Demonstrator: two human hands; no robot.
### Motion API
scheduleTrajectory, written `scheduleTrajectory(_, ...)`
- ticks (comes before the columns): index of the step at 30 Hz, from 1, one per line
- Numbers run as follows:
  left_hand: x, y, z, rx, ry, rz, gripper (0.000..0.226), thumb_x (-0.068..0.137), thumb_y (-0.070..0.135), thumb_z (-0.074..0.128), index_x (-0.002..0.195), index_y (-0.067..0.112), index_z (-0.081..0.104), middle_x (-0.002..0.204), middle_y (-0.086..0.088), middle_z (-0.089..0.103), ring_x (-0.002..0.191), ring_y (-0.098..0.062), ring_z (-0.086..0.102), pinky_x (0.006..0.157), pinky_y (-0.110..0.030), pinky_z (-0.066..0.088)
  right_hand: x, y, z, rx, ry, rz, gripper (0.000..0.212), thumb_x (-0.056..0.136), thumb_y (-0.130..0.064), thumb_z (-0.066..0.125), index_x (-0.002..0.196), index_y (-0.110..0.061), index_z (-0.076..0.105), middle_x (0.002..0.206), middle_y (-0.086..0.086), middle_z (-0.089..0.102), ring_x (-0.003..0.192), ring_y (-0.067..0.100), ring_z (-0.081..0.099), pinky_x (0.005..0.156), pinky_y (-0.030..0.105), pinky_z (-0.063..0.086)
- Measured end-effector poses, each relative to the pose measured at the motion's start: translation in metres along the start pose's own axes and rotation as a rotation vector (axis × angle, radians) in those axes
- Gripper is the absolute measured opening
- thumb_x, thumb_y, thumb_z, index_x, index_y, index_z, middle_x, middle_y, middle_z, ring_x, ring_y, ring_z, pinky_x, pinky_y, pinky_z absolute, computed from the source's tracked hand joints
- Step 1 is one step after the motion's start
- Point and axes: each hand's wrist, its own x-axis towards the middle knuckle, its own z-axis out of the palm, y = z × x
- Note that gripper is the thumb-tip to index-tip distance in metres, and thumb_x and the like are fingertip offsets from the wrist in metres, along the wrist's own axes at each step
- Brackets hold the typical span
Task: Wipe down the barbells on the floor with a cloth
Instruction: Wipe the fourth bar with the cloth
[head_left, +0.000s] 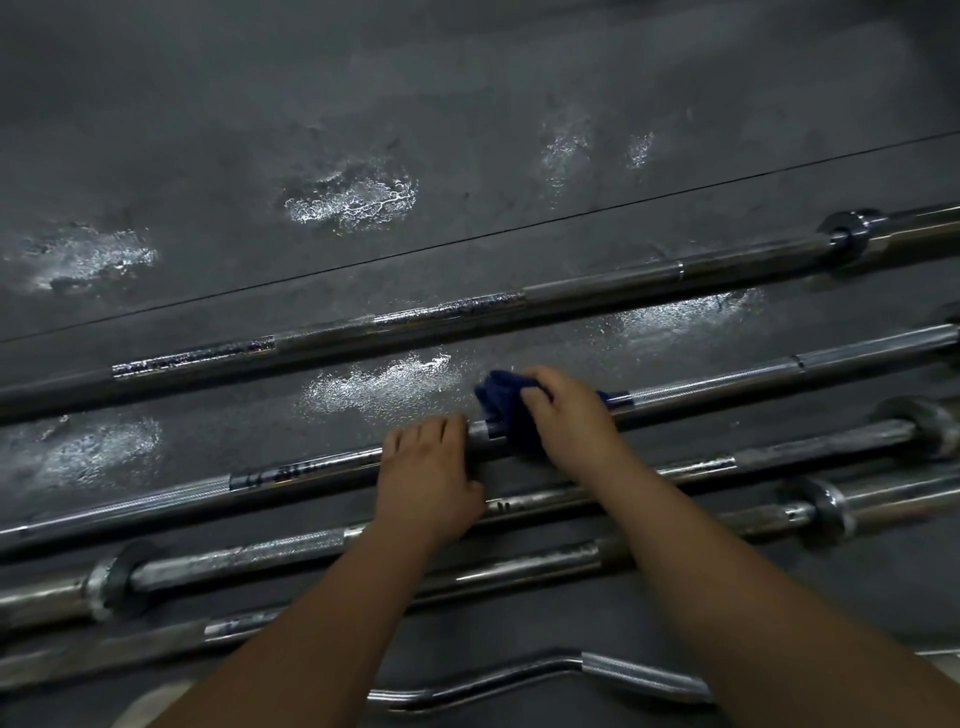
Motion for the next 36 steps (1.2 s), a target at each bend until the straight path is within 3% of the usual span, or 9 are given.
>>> scheduleTrajectory(3,0.001,-0.004,0.003,0.004,0.004,0.01,0.076,0.071,0.041,0.056,0.142,0.018,0.041,0.131,-0.004,0.053,0.12,-0.029,0.048,0.108,-0.04,0.029,0.006,0.003,-0.021,0.356,0.294,0.099,0.045,0.09,0.008,0.043,0.118,-0.024,0.058,0.105,-0.009,0.06,0.093,0.006,0.058,0.083,0.014,0.044)
scheduleTrajectory(6,0.002,-0.002,0.005,0.011,0.02,0.001,0.075,0.069,0.04,0.056,0.139,0.017,0.043,0.128,-0.005,0.055,0.119,-0.03,0.049,0.107,-0.041,0.029,0.003,0.035,-0.03,0.059,0.575,0.227,0.026,0.088,-0.003,0.047,0.105,-0.013,0.064,0.104,-0.003,0.057,0.105,0.028,0.054,0.086,0.024,0.042)
scheduleTrajectory(8,0.003,0.001,0.006,0.012,0.022,-0.018,0.074,0.068,0.041,0.057,0.136,0.017,0.046,0.126,-0.006,0.057,0.117,-0.03,0.051,0.106,-0.042,0.03,-0.009,0.044,-0.006,-0.383,0.506,0.063,0.025,0.085,-0.017,0.049,0.101,-0.009,0.067,0.108,0.01,0.062,0.101,0.035,0.056,0.091,0.04,0.043)
scheduleTrajectory(14,0.002,-0.005,0.008,0.002,0.052,0.016,0.06,0.066,0.042,0.051,0.119,0.013,0.054,0.115,-0.009,0.06,0.108,-0.032,0.056,0.102,-0.044,0.036,-0.008,0.022,0.043,-0.731,0.031,-0.477,0.024,0.088,-0.033,0.046,0.099,-0.024,0.066,0.097,-0.002,0.064,0.09,0.023,0.059,0.096,0.041,0.036)
scheduleTrajectory(19,0.0,-0.007,0.004,0.008,-0.022,0.027,0.08,0.067,0.045,0.052,0.142,0.018,0.039,0.138,-0.005,0.05,0.125,-0.028,0.044,0.114,-0.042,0.026,0.0,0.049,-0.016,-0.668,0.419,0.027,0.03,0.085,-0.027,0.04,0.077,-0.014,0.066,0.08,0.007,0.065,0.083,0.029,0.06,0.095,0.048,0.041)
scheduleTrajectory(23,-0.01,0.003,0.009,-0.083,0.092,0.019,0.085,0.066,0.039,0.055,0.145,0.012,0.04,0.15,-0.009,0.042,0.14,-0.03,0.036,0.12,-0.047,0.019,-0.017,0.026,0.029,-0.685,0.11,-0.229,0.052,0.086,-0.058,0.04,0.111,-0.019,0.063,0.115,0.002,0.06,0.116,0.026,0.051,0.11,0.056,0.027)
scheduleTrajectory(27,-0.026,0.015,0.024,-0.106,0.166,0.075,0.079,0.082,0.046,0.042,0.152,0.012,0.036,0.159,-0.008,0.034,0.148,-0.027,0.029,0.121,-0.045,0.012,-0.02,0.067,0.006,-0.817,0.158,-0.327,0.058,0.084,-0.053,0.051,0.134,-0.024,0.05,0.136,-0.001,0.05,0.129,0.026,0.045,0.113,0.057,0.023)
scheduleTrajectory(33,-0.009,-0.001,0.027,-0.044,0.074,0.125,0.083,0.089,0.061,0.018,0.16,0.02,0.002,0.167,-0.001,-0.006,0.153,-0.017,-0.01,0.121,-0.04,-0.009,0.009,0.076,-0.019,-0.857,0.155,-0.458,0.046,0.085,-0.044,0.068,0.126,-0.025,0.059,0.126,-0.003,0.061,0.124,0.025,0.051,0.11,0.06,0.027)
scheduleTrajectory(36,0.018,-0.01,0.007,-0.044,0.066,0.136,0.084,0.086,0.06,0.01,0.159,0.019,0.008,0.167,-0.002,0.001,0.153,-0.019,-0.003,0.121,-0.04,-0.006,0.029,0.061,-0.019,-0.748,0.238,-0.394,0.035,0.089,-0.047,0.054,0.116,-0.027,0.066,0.119,-0.005,0.064,0.116,0.026,0.055,0.104,0.053,0.033)
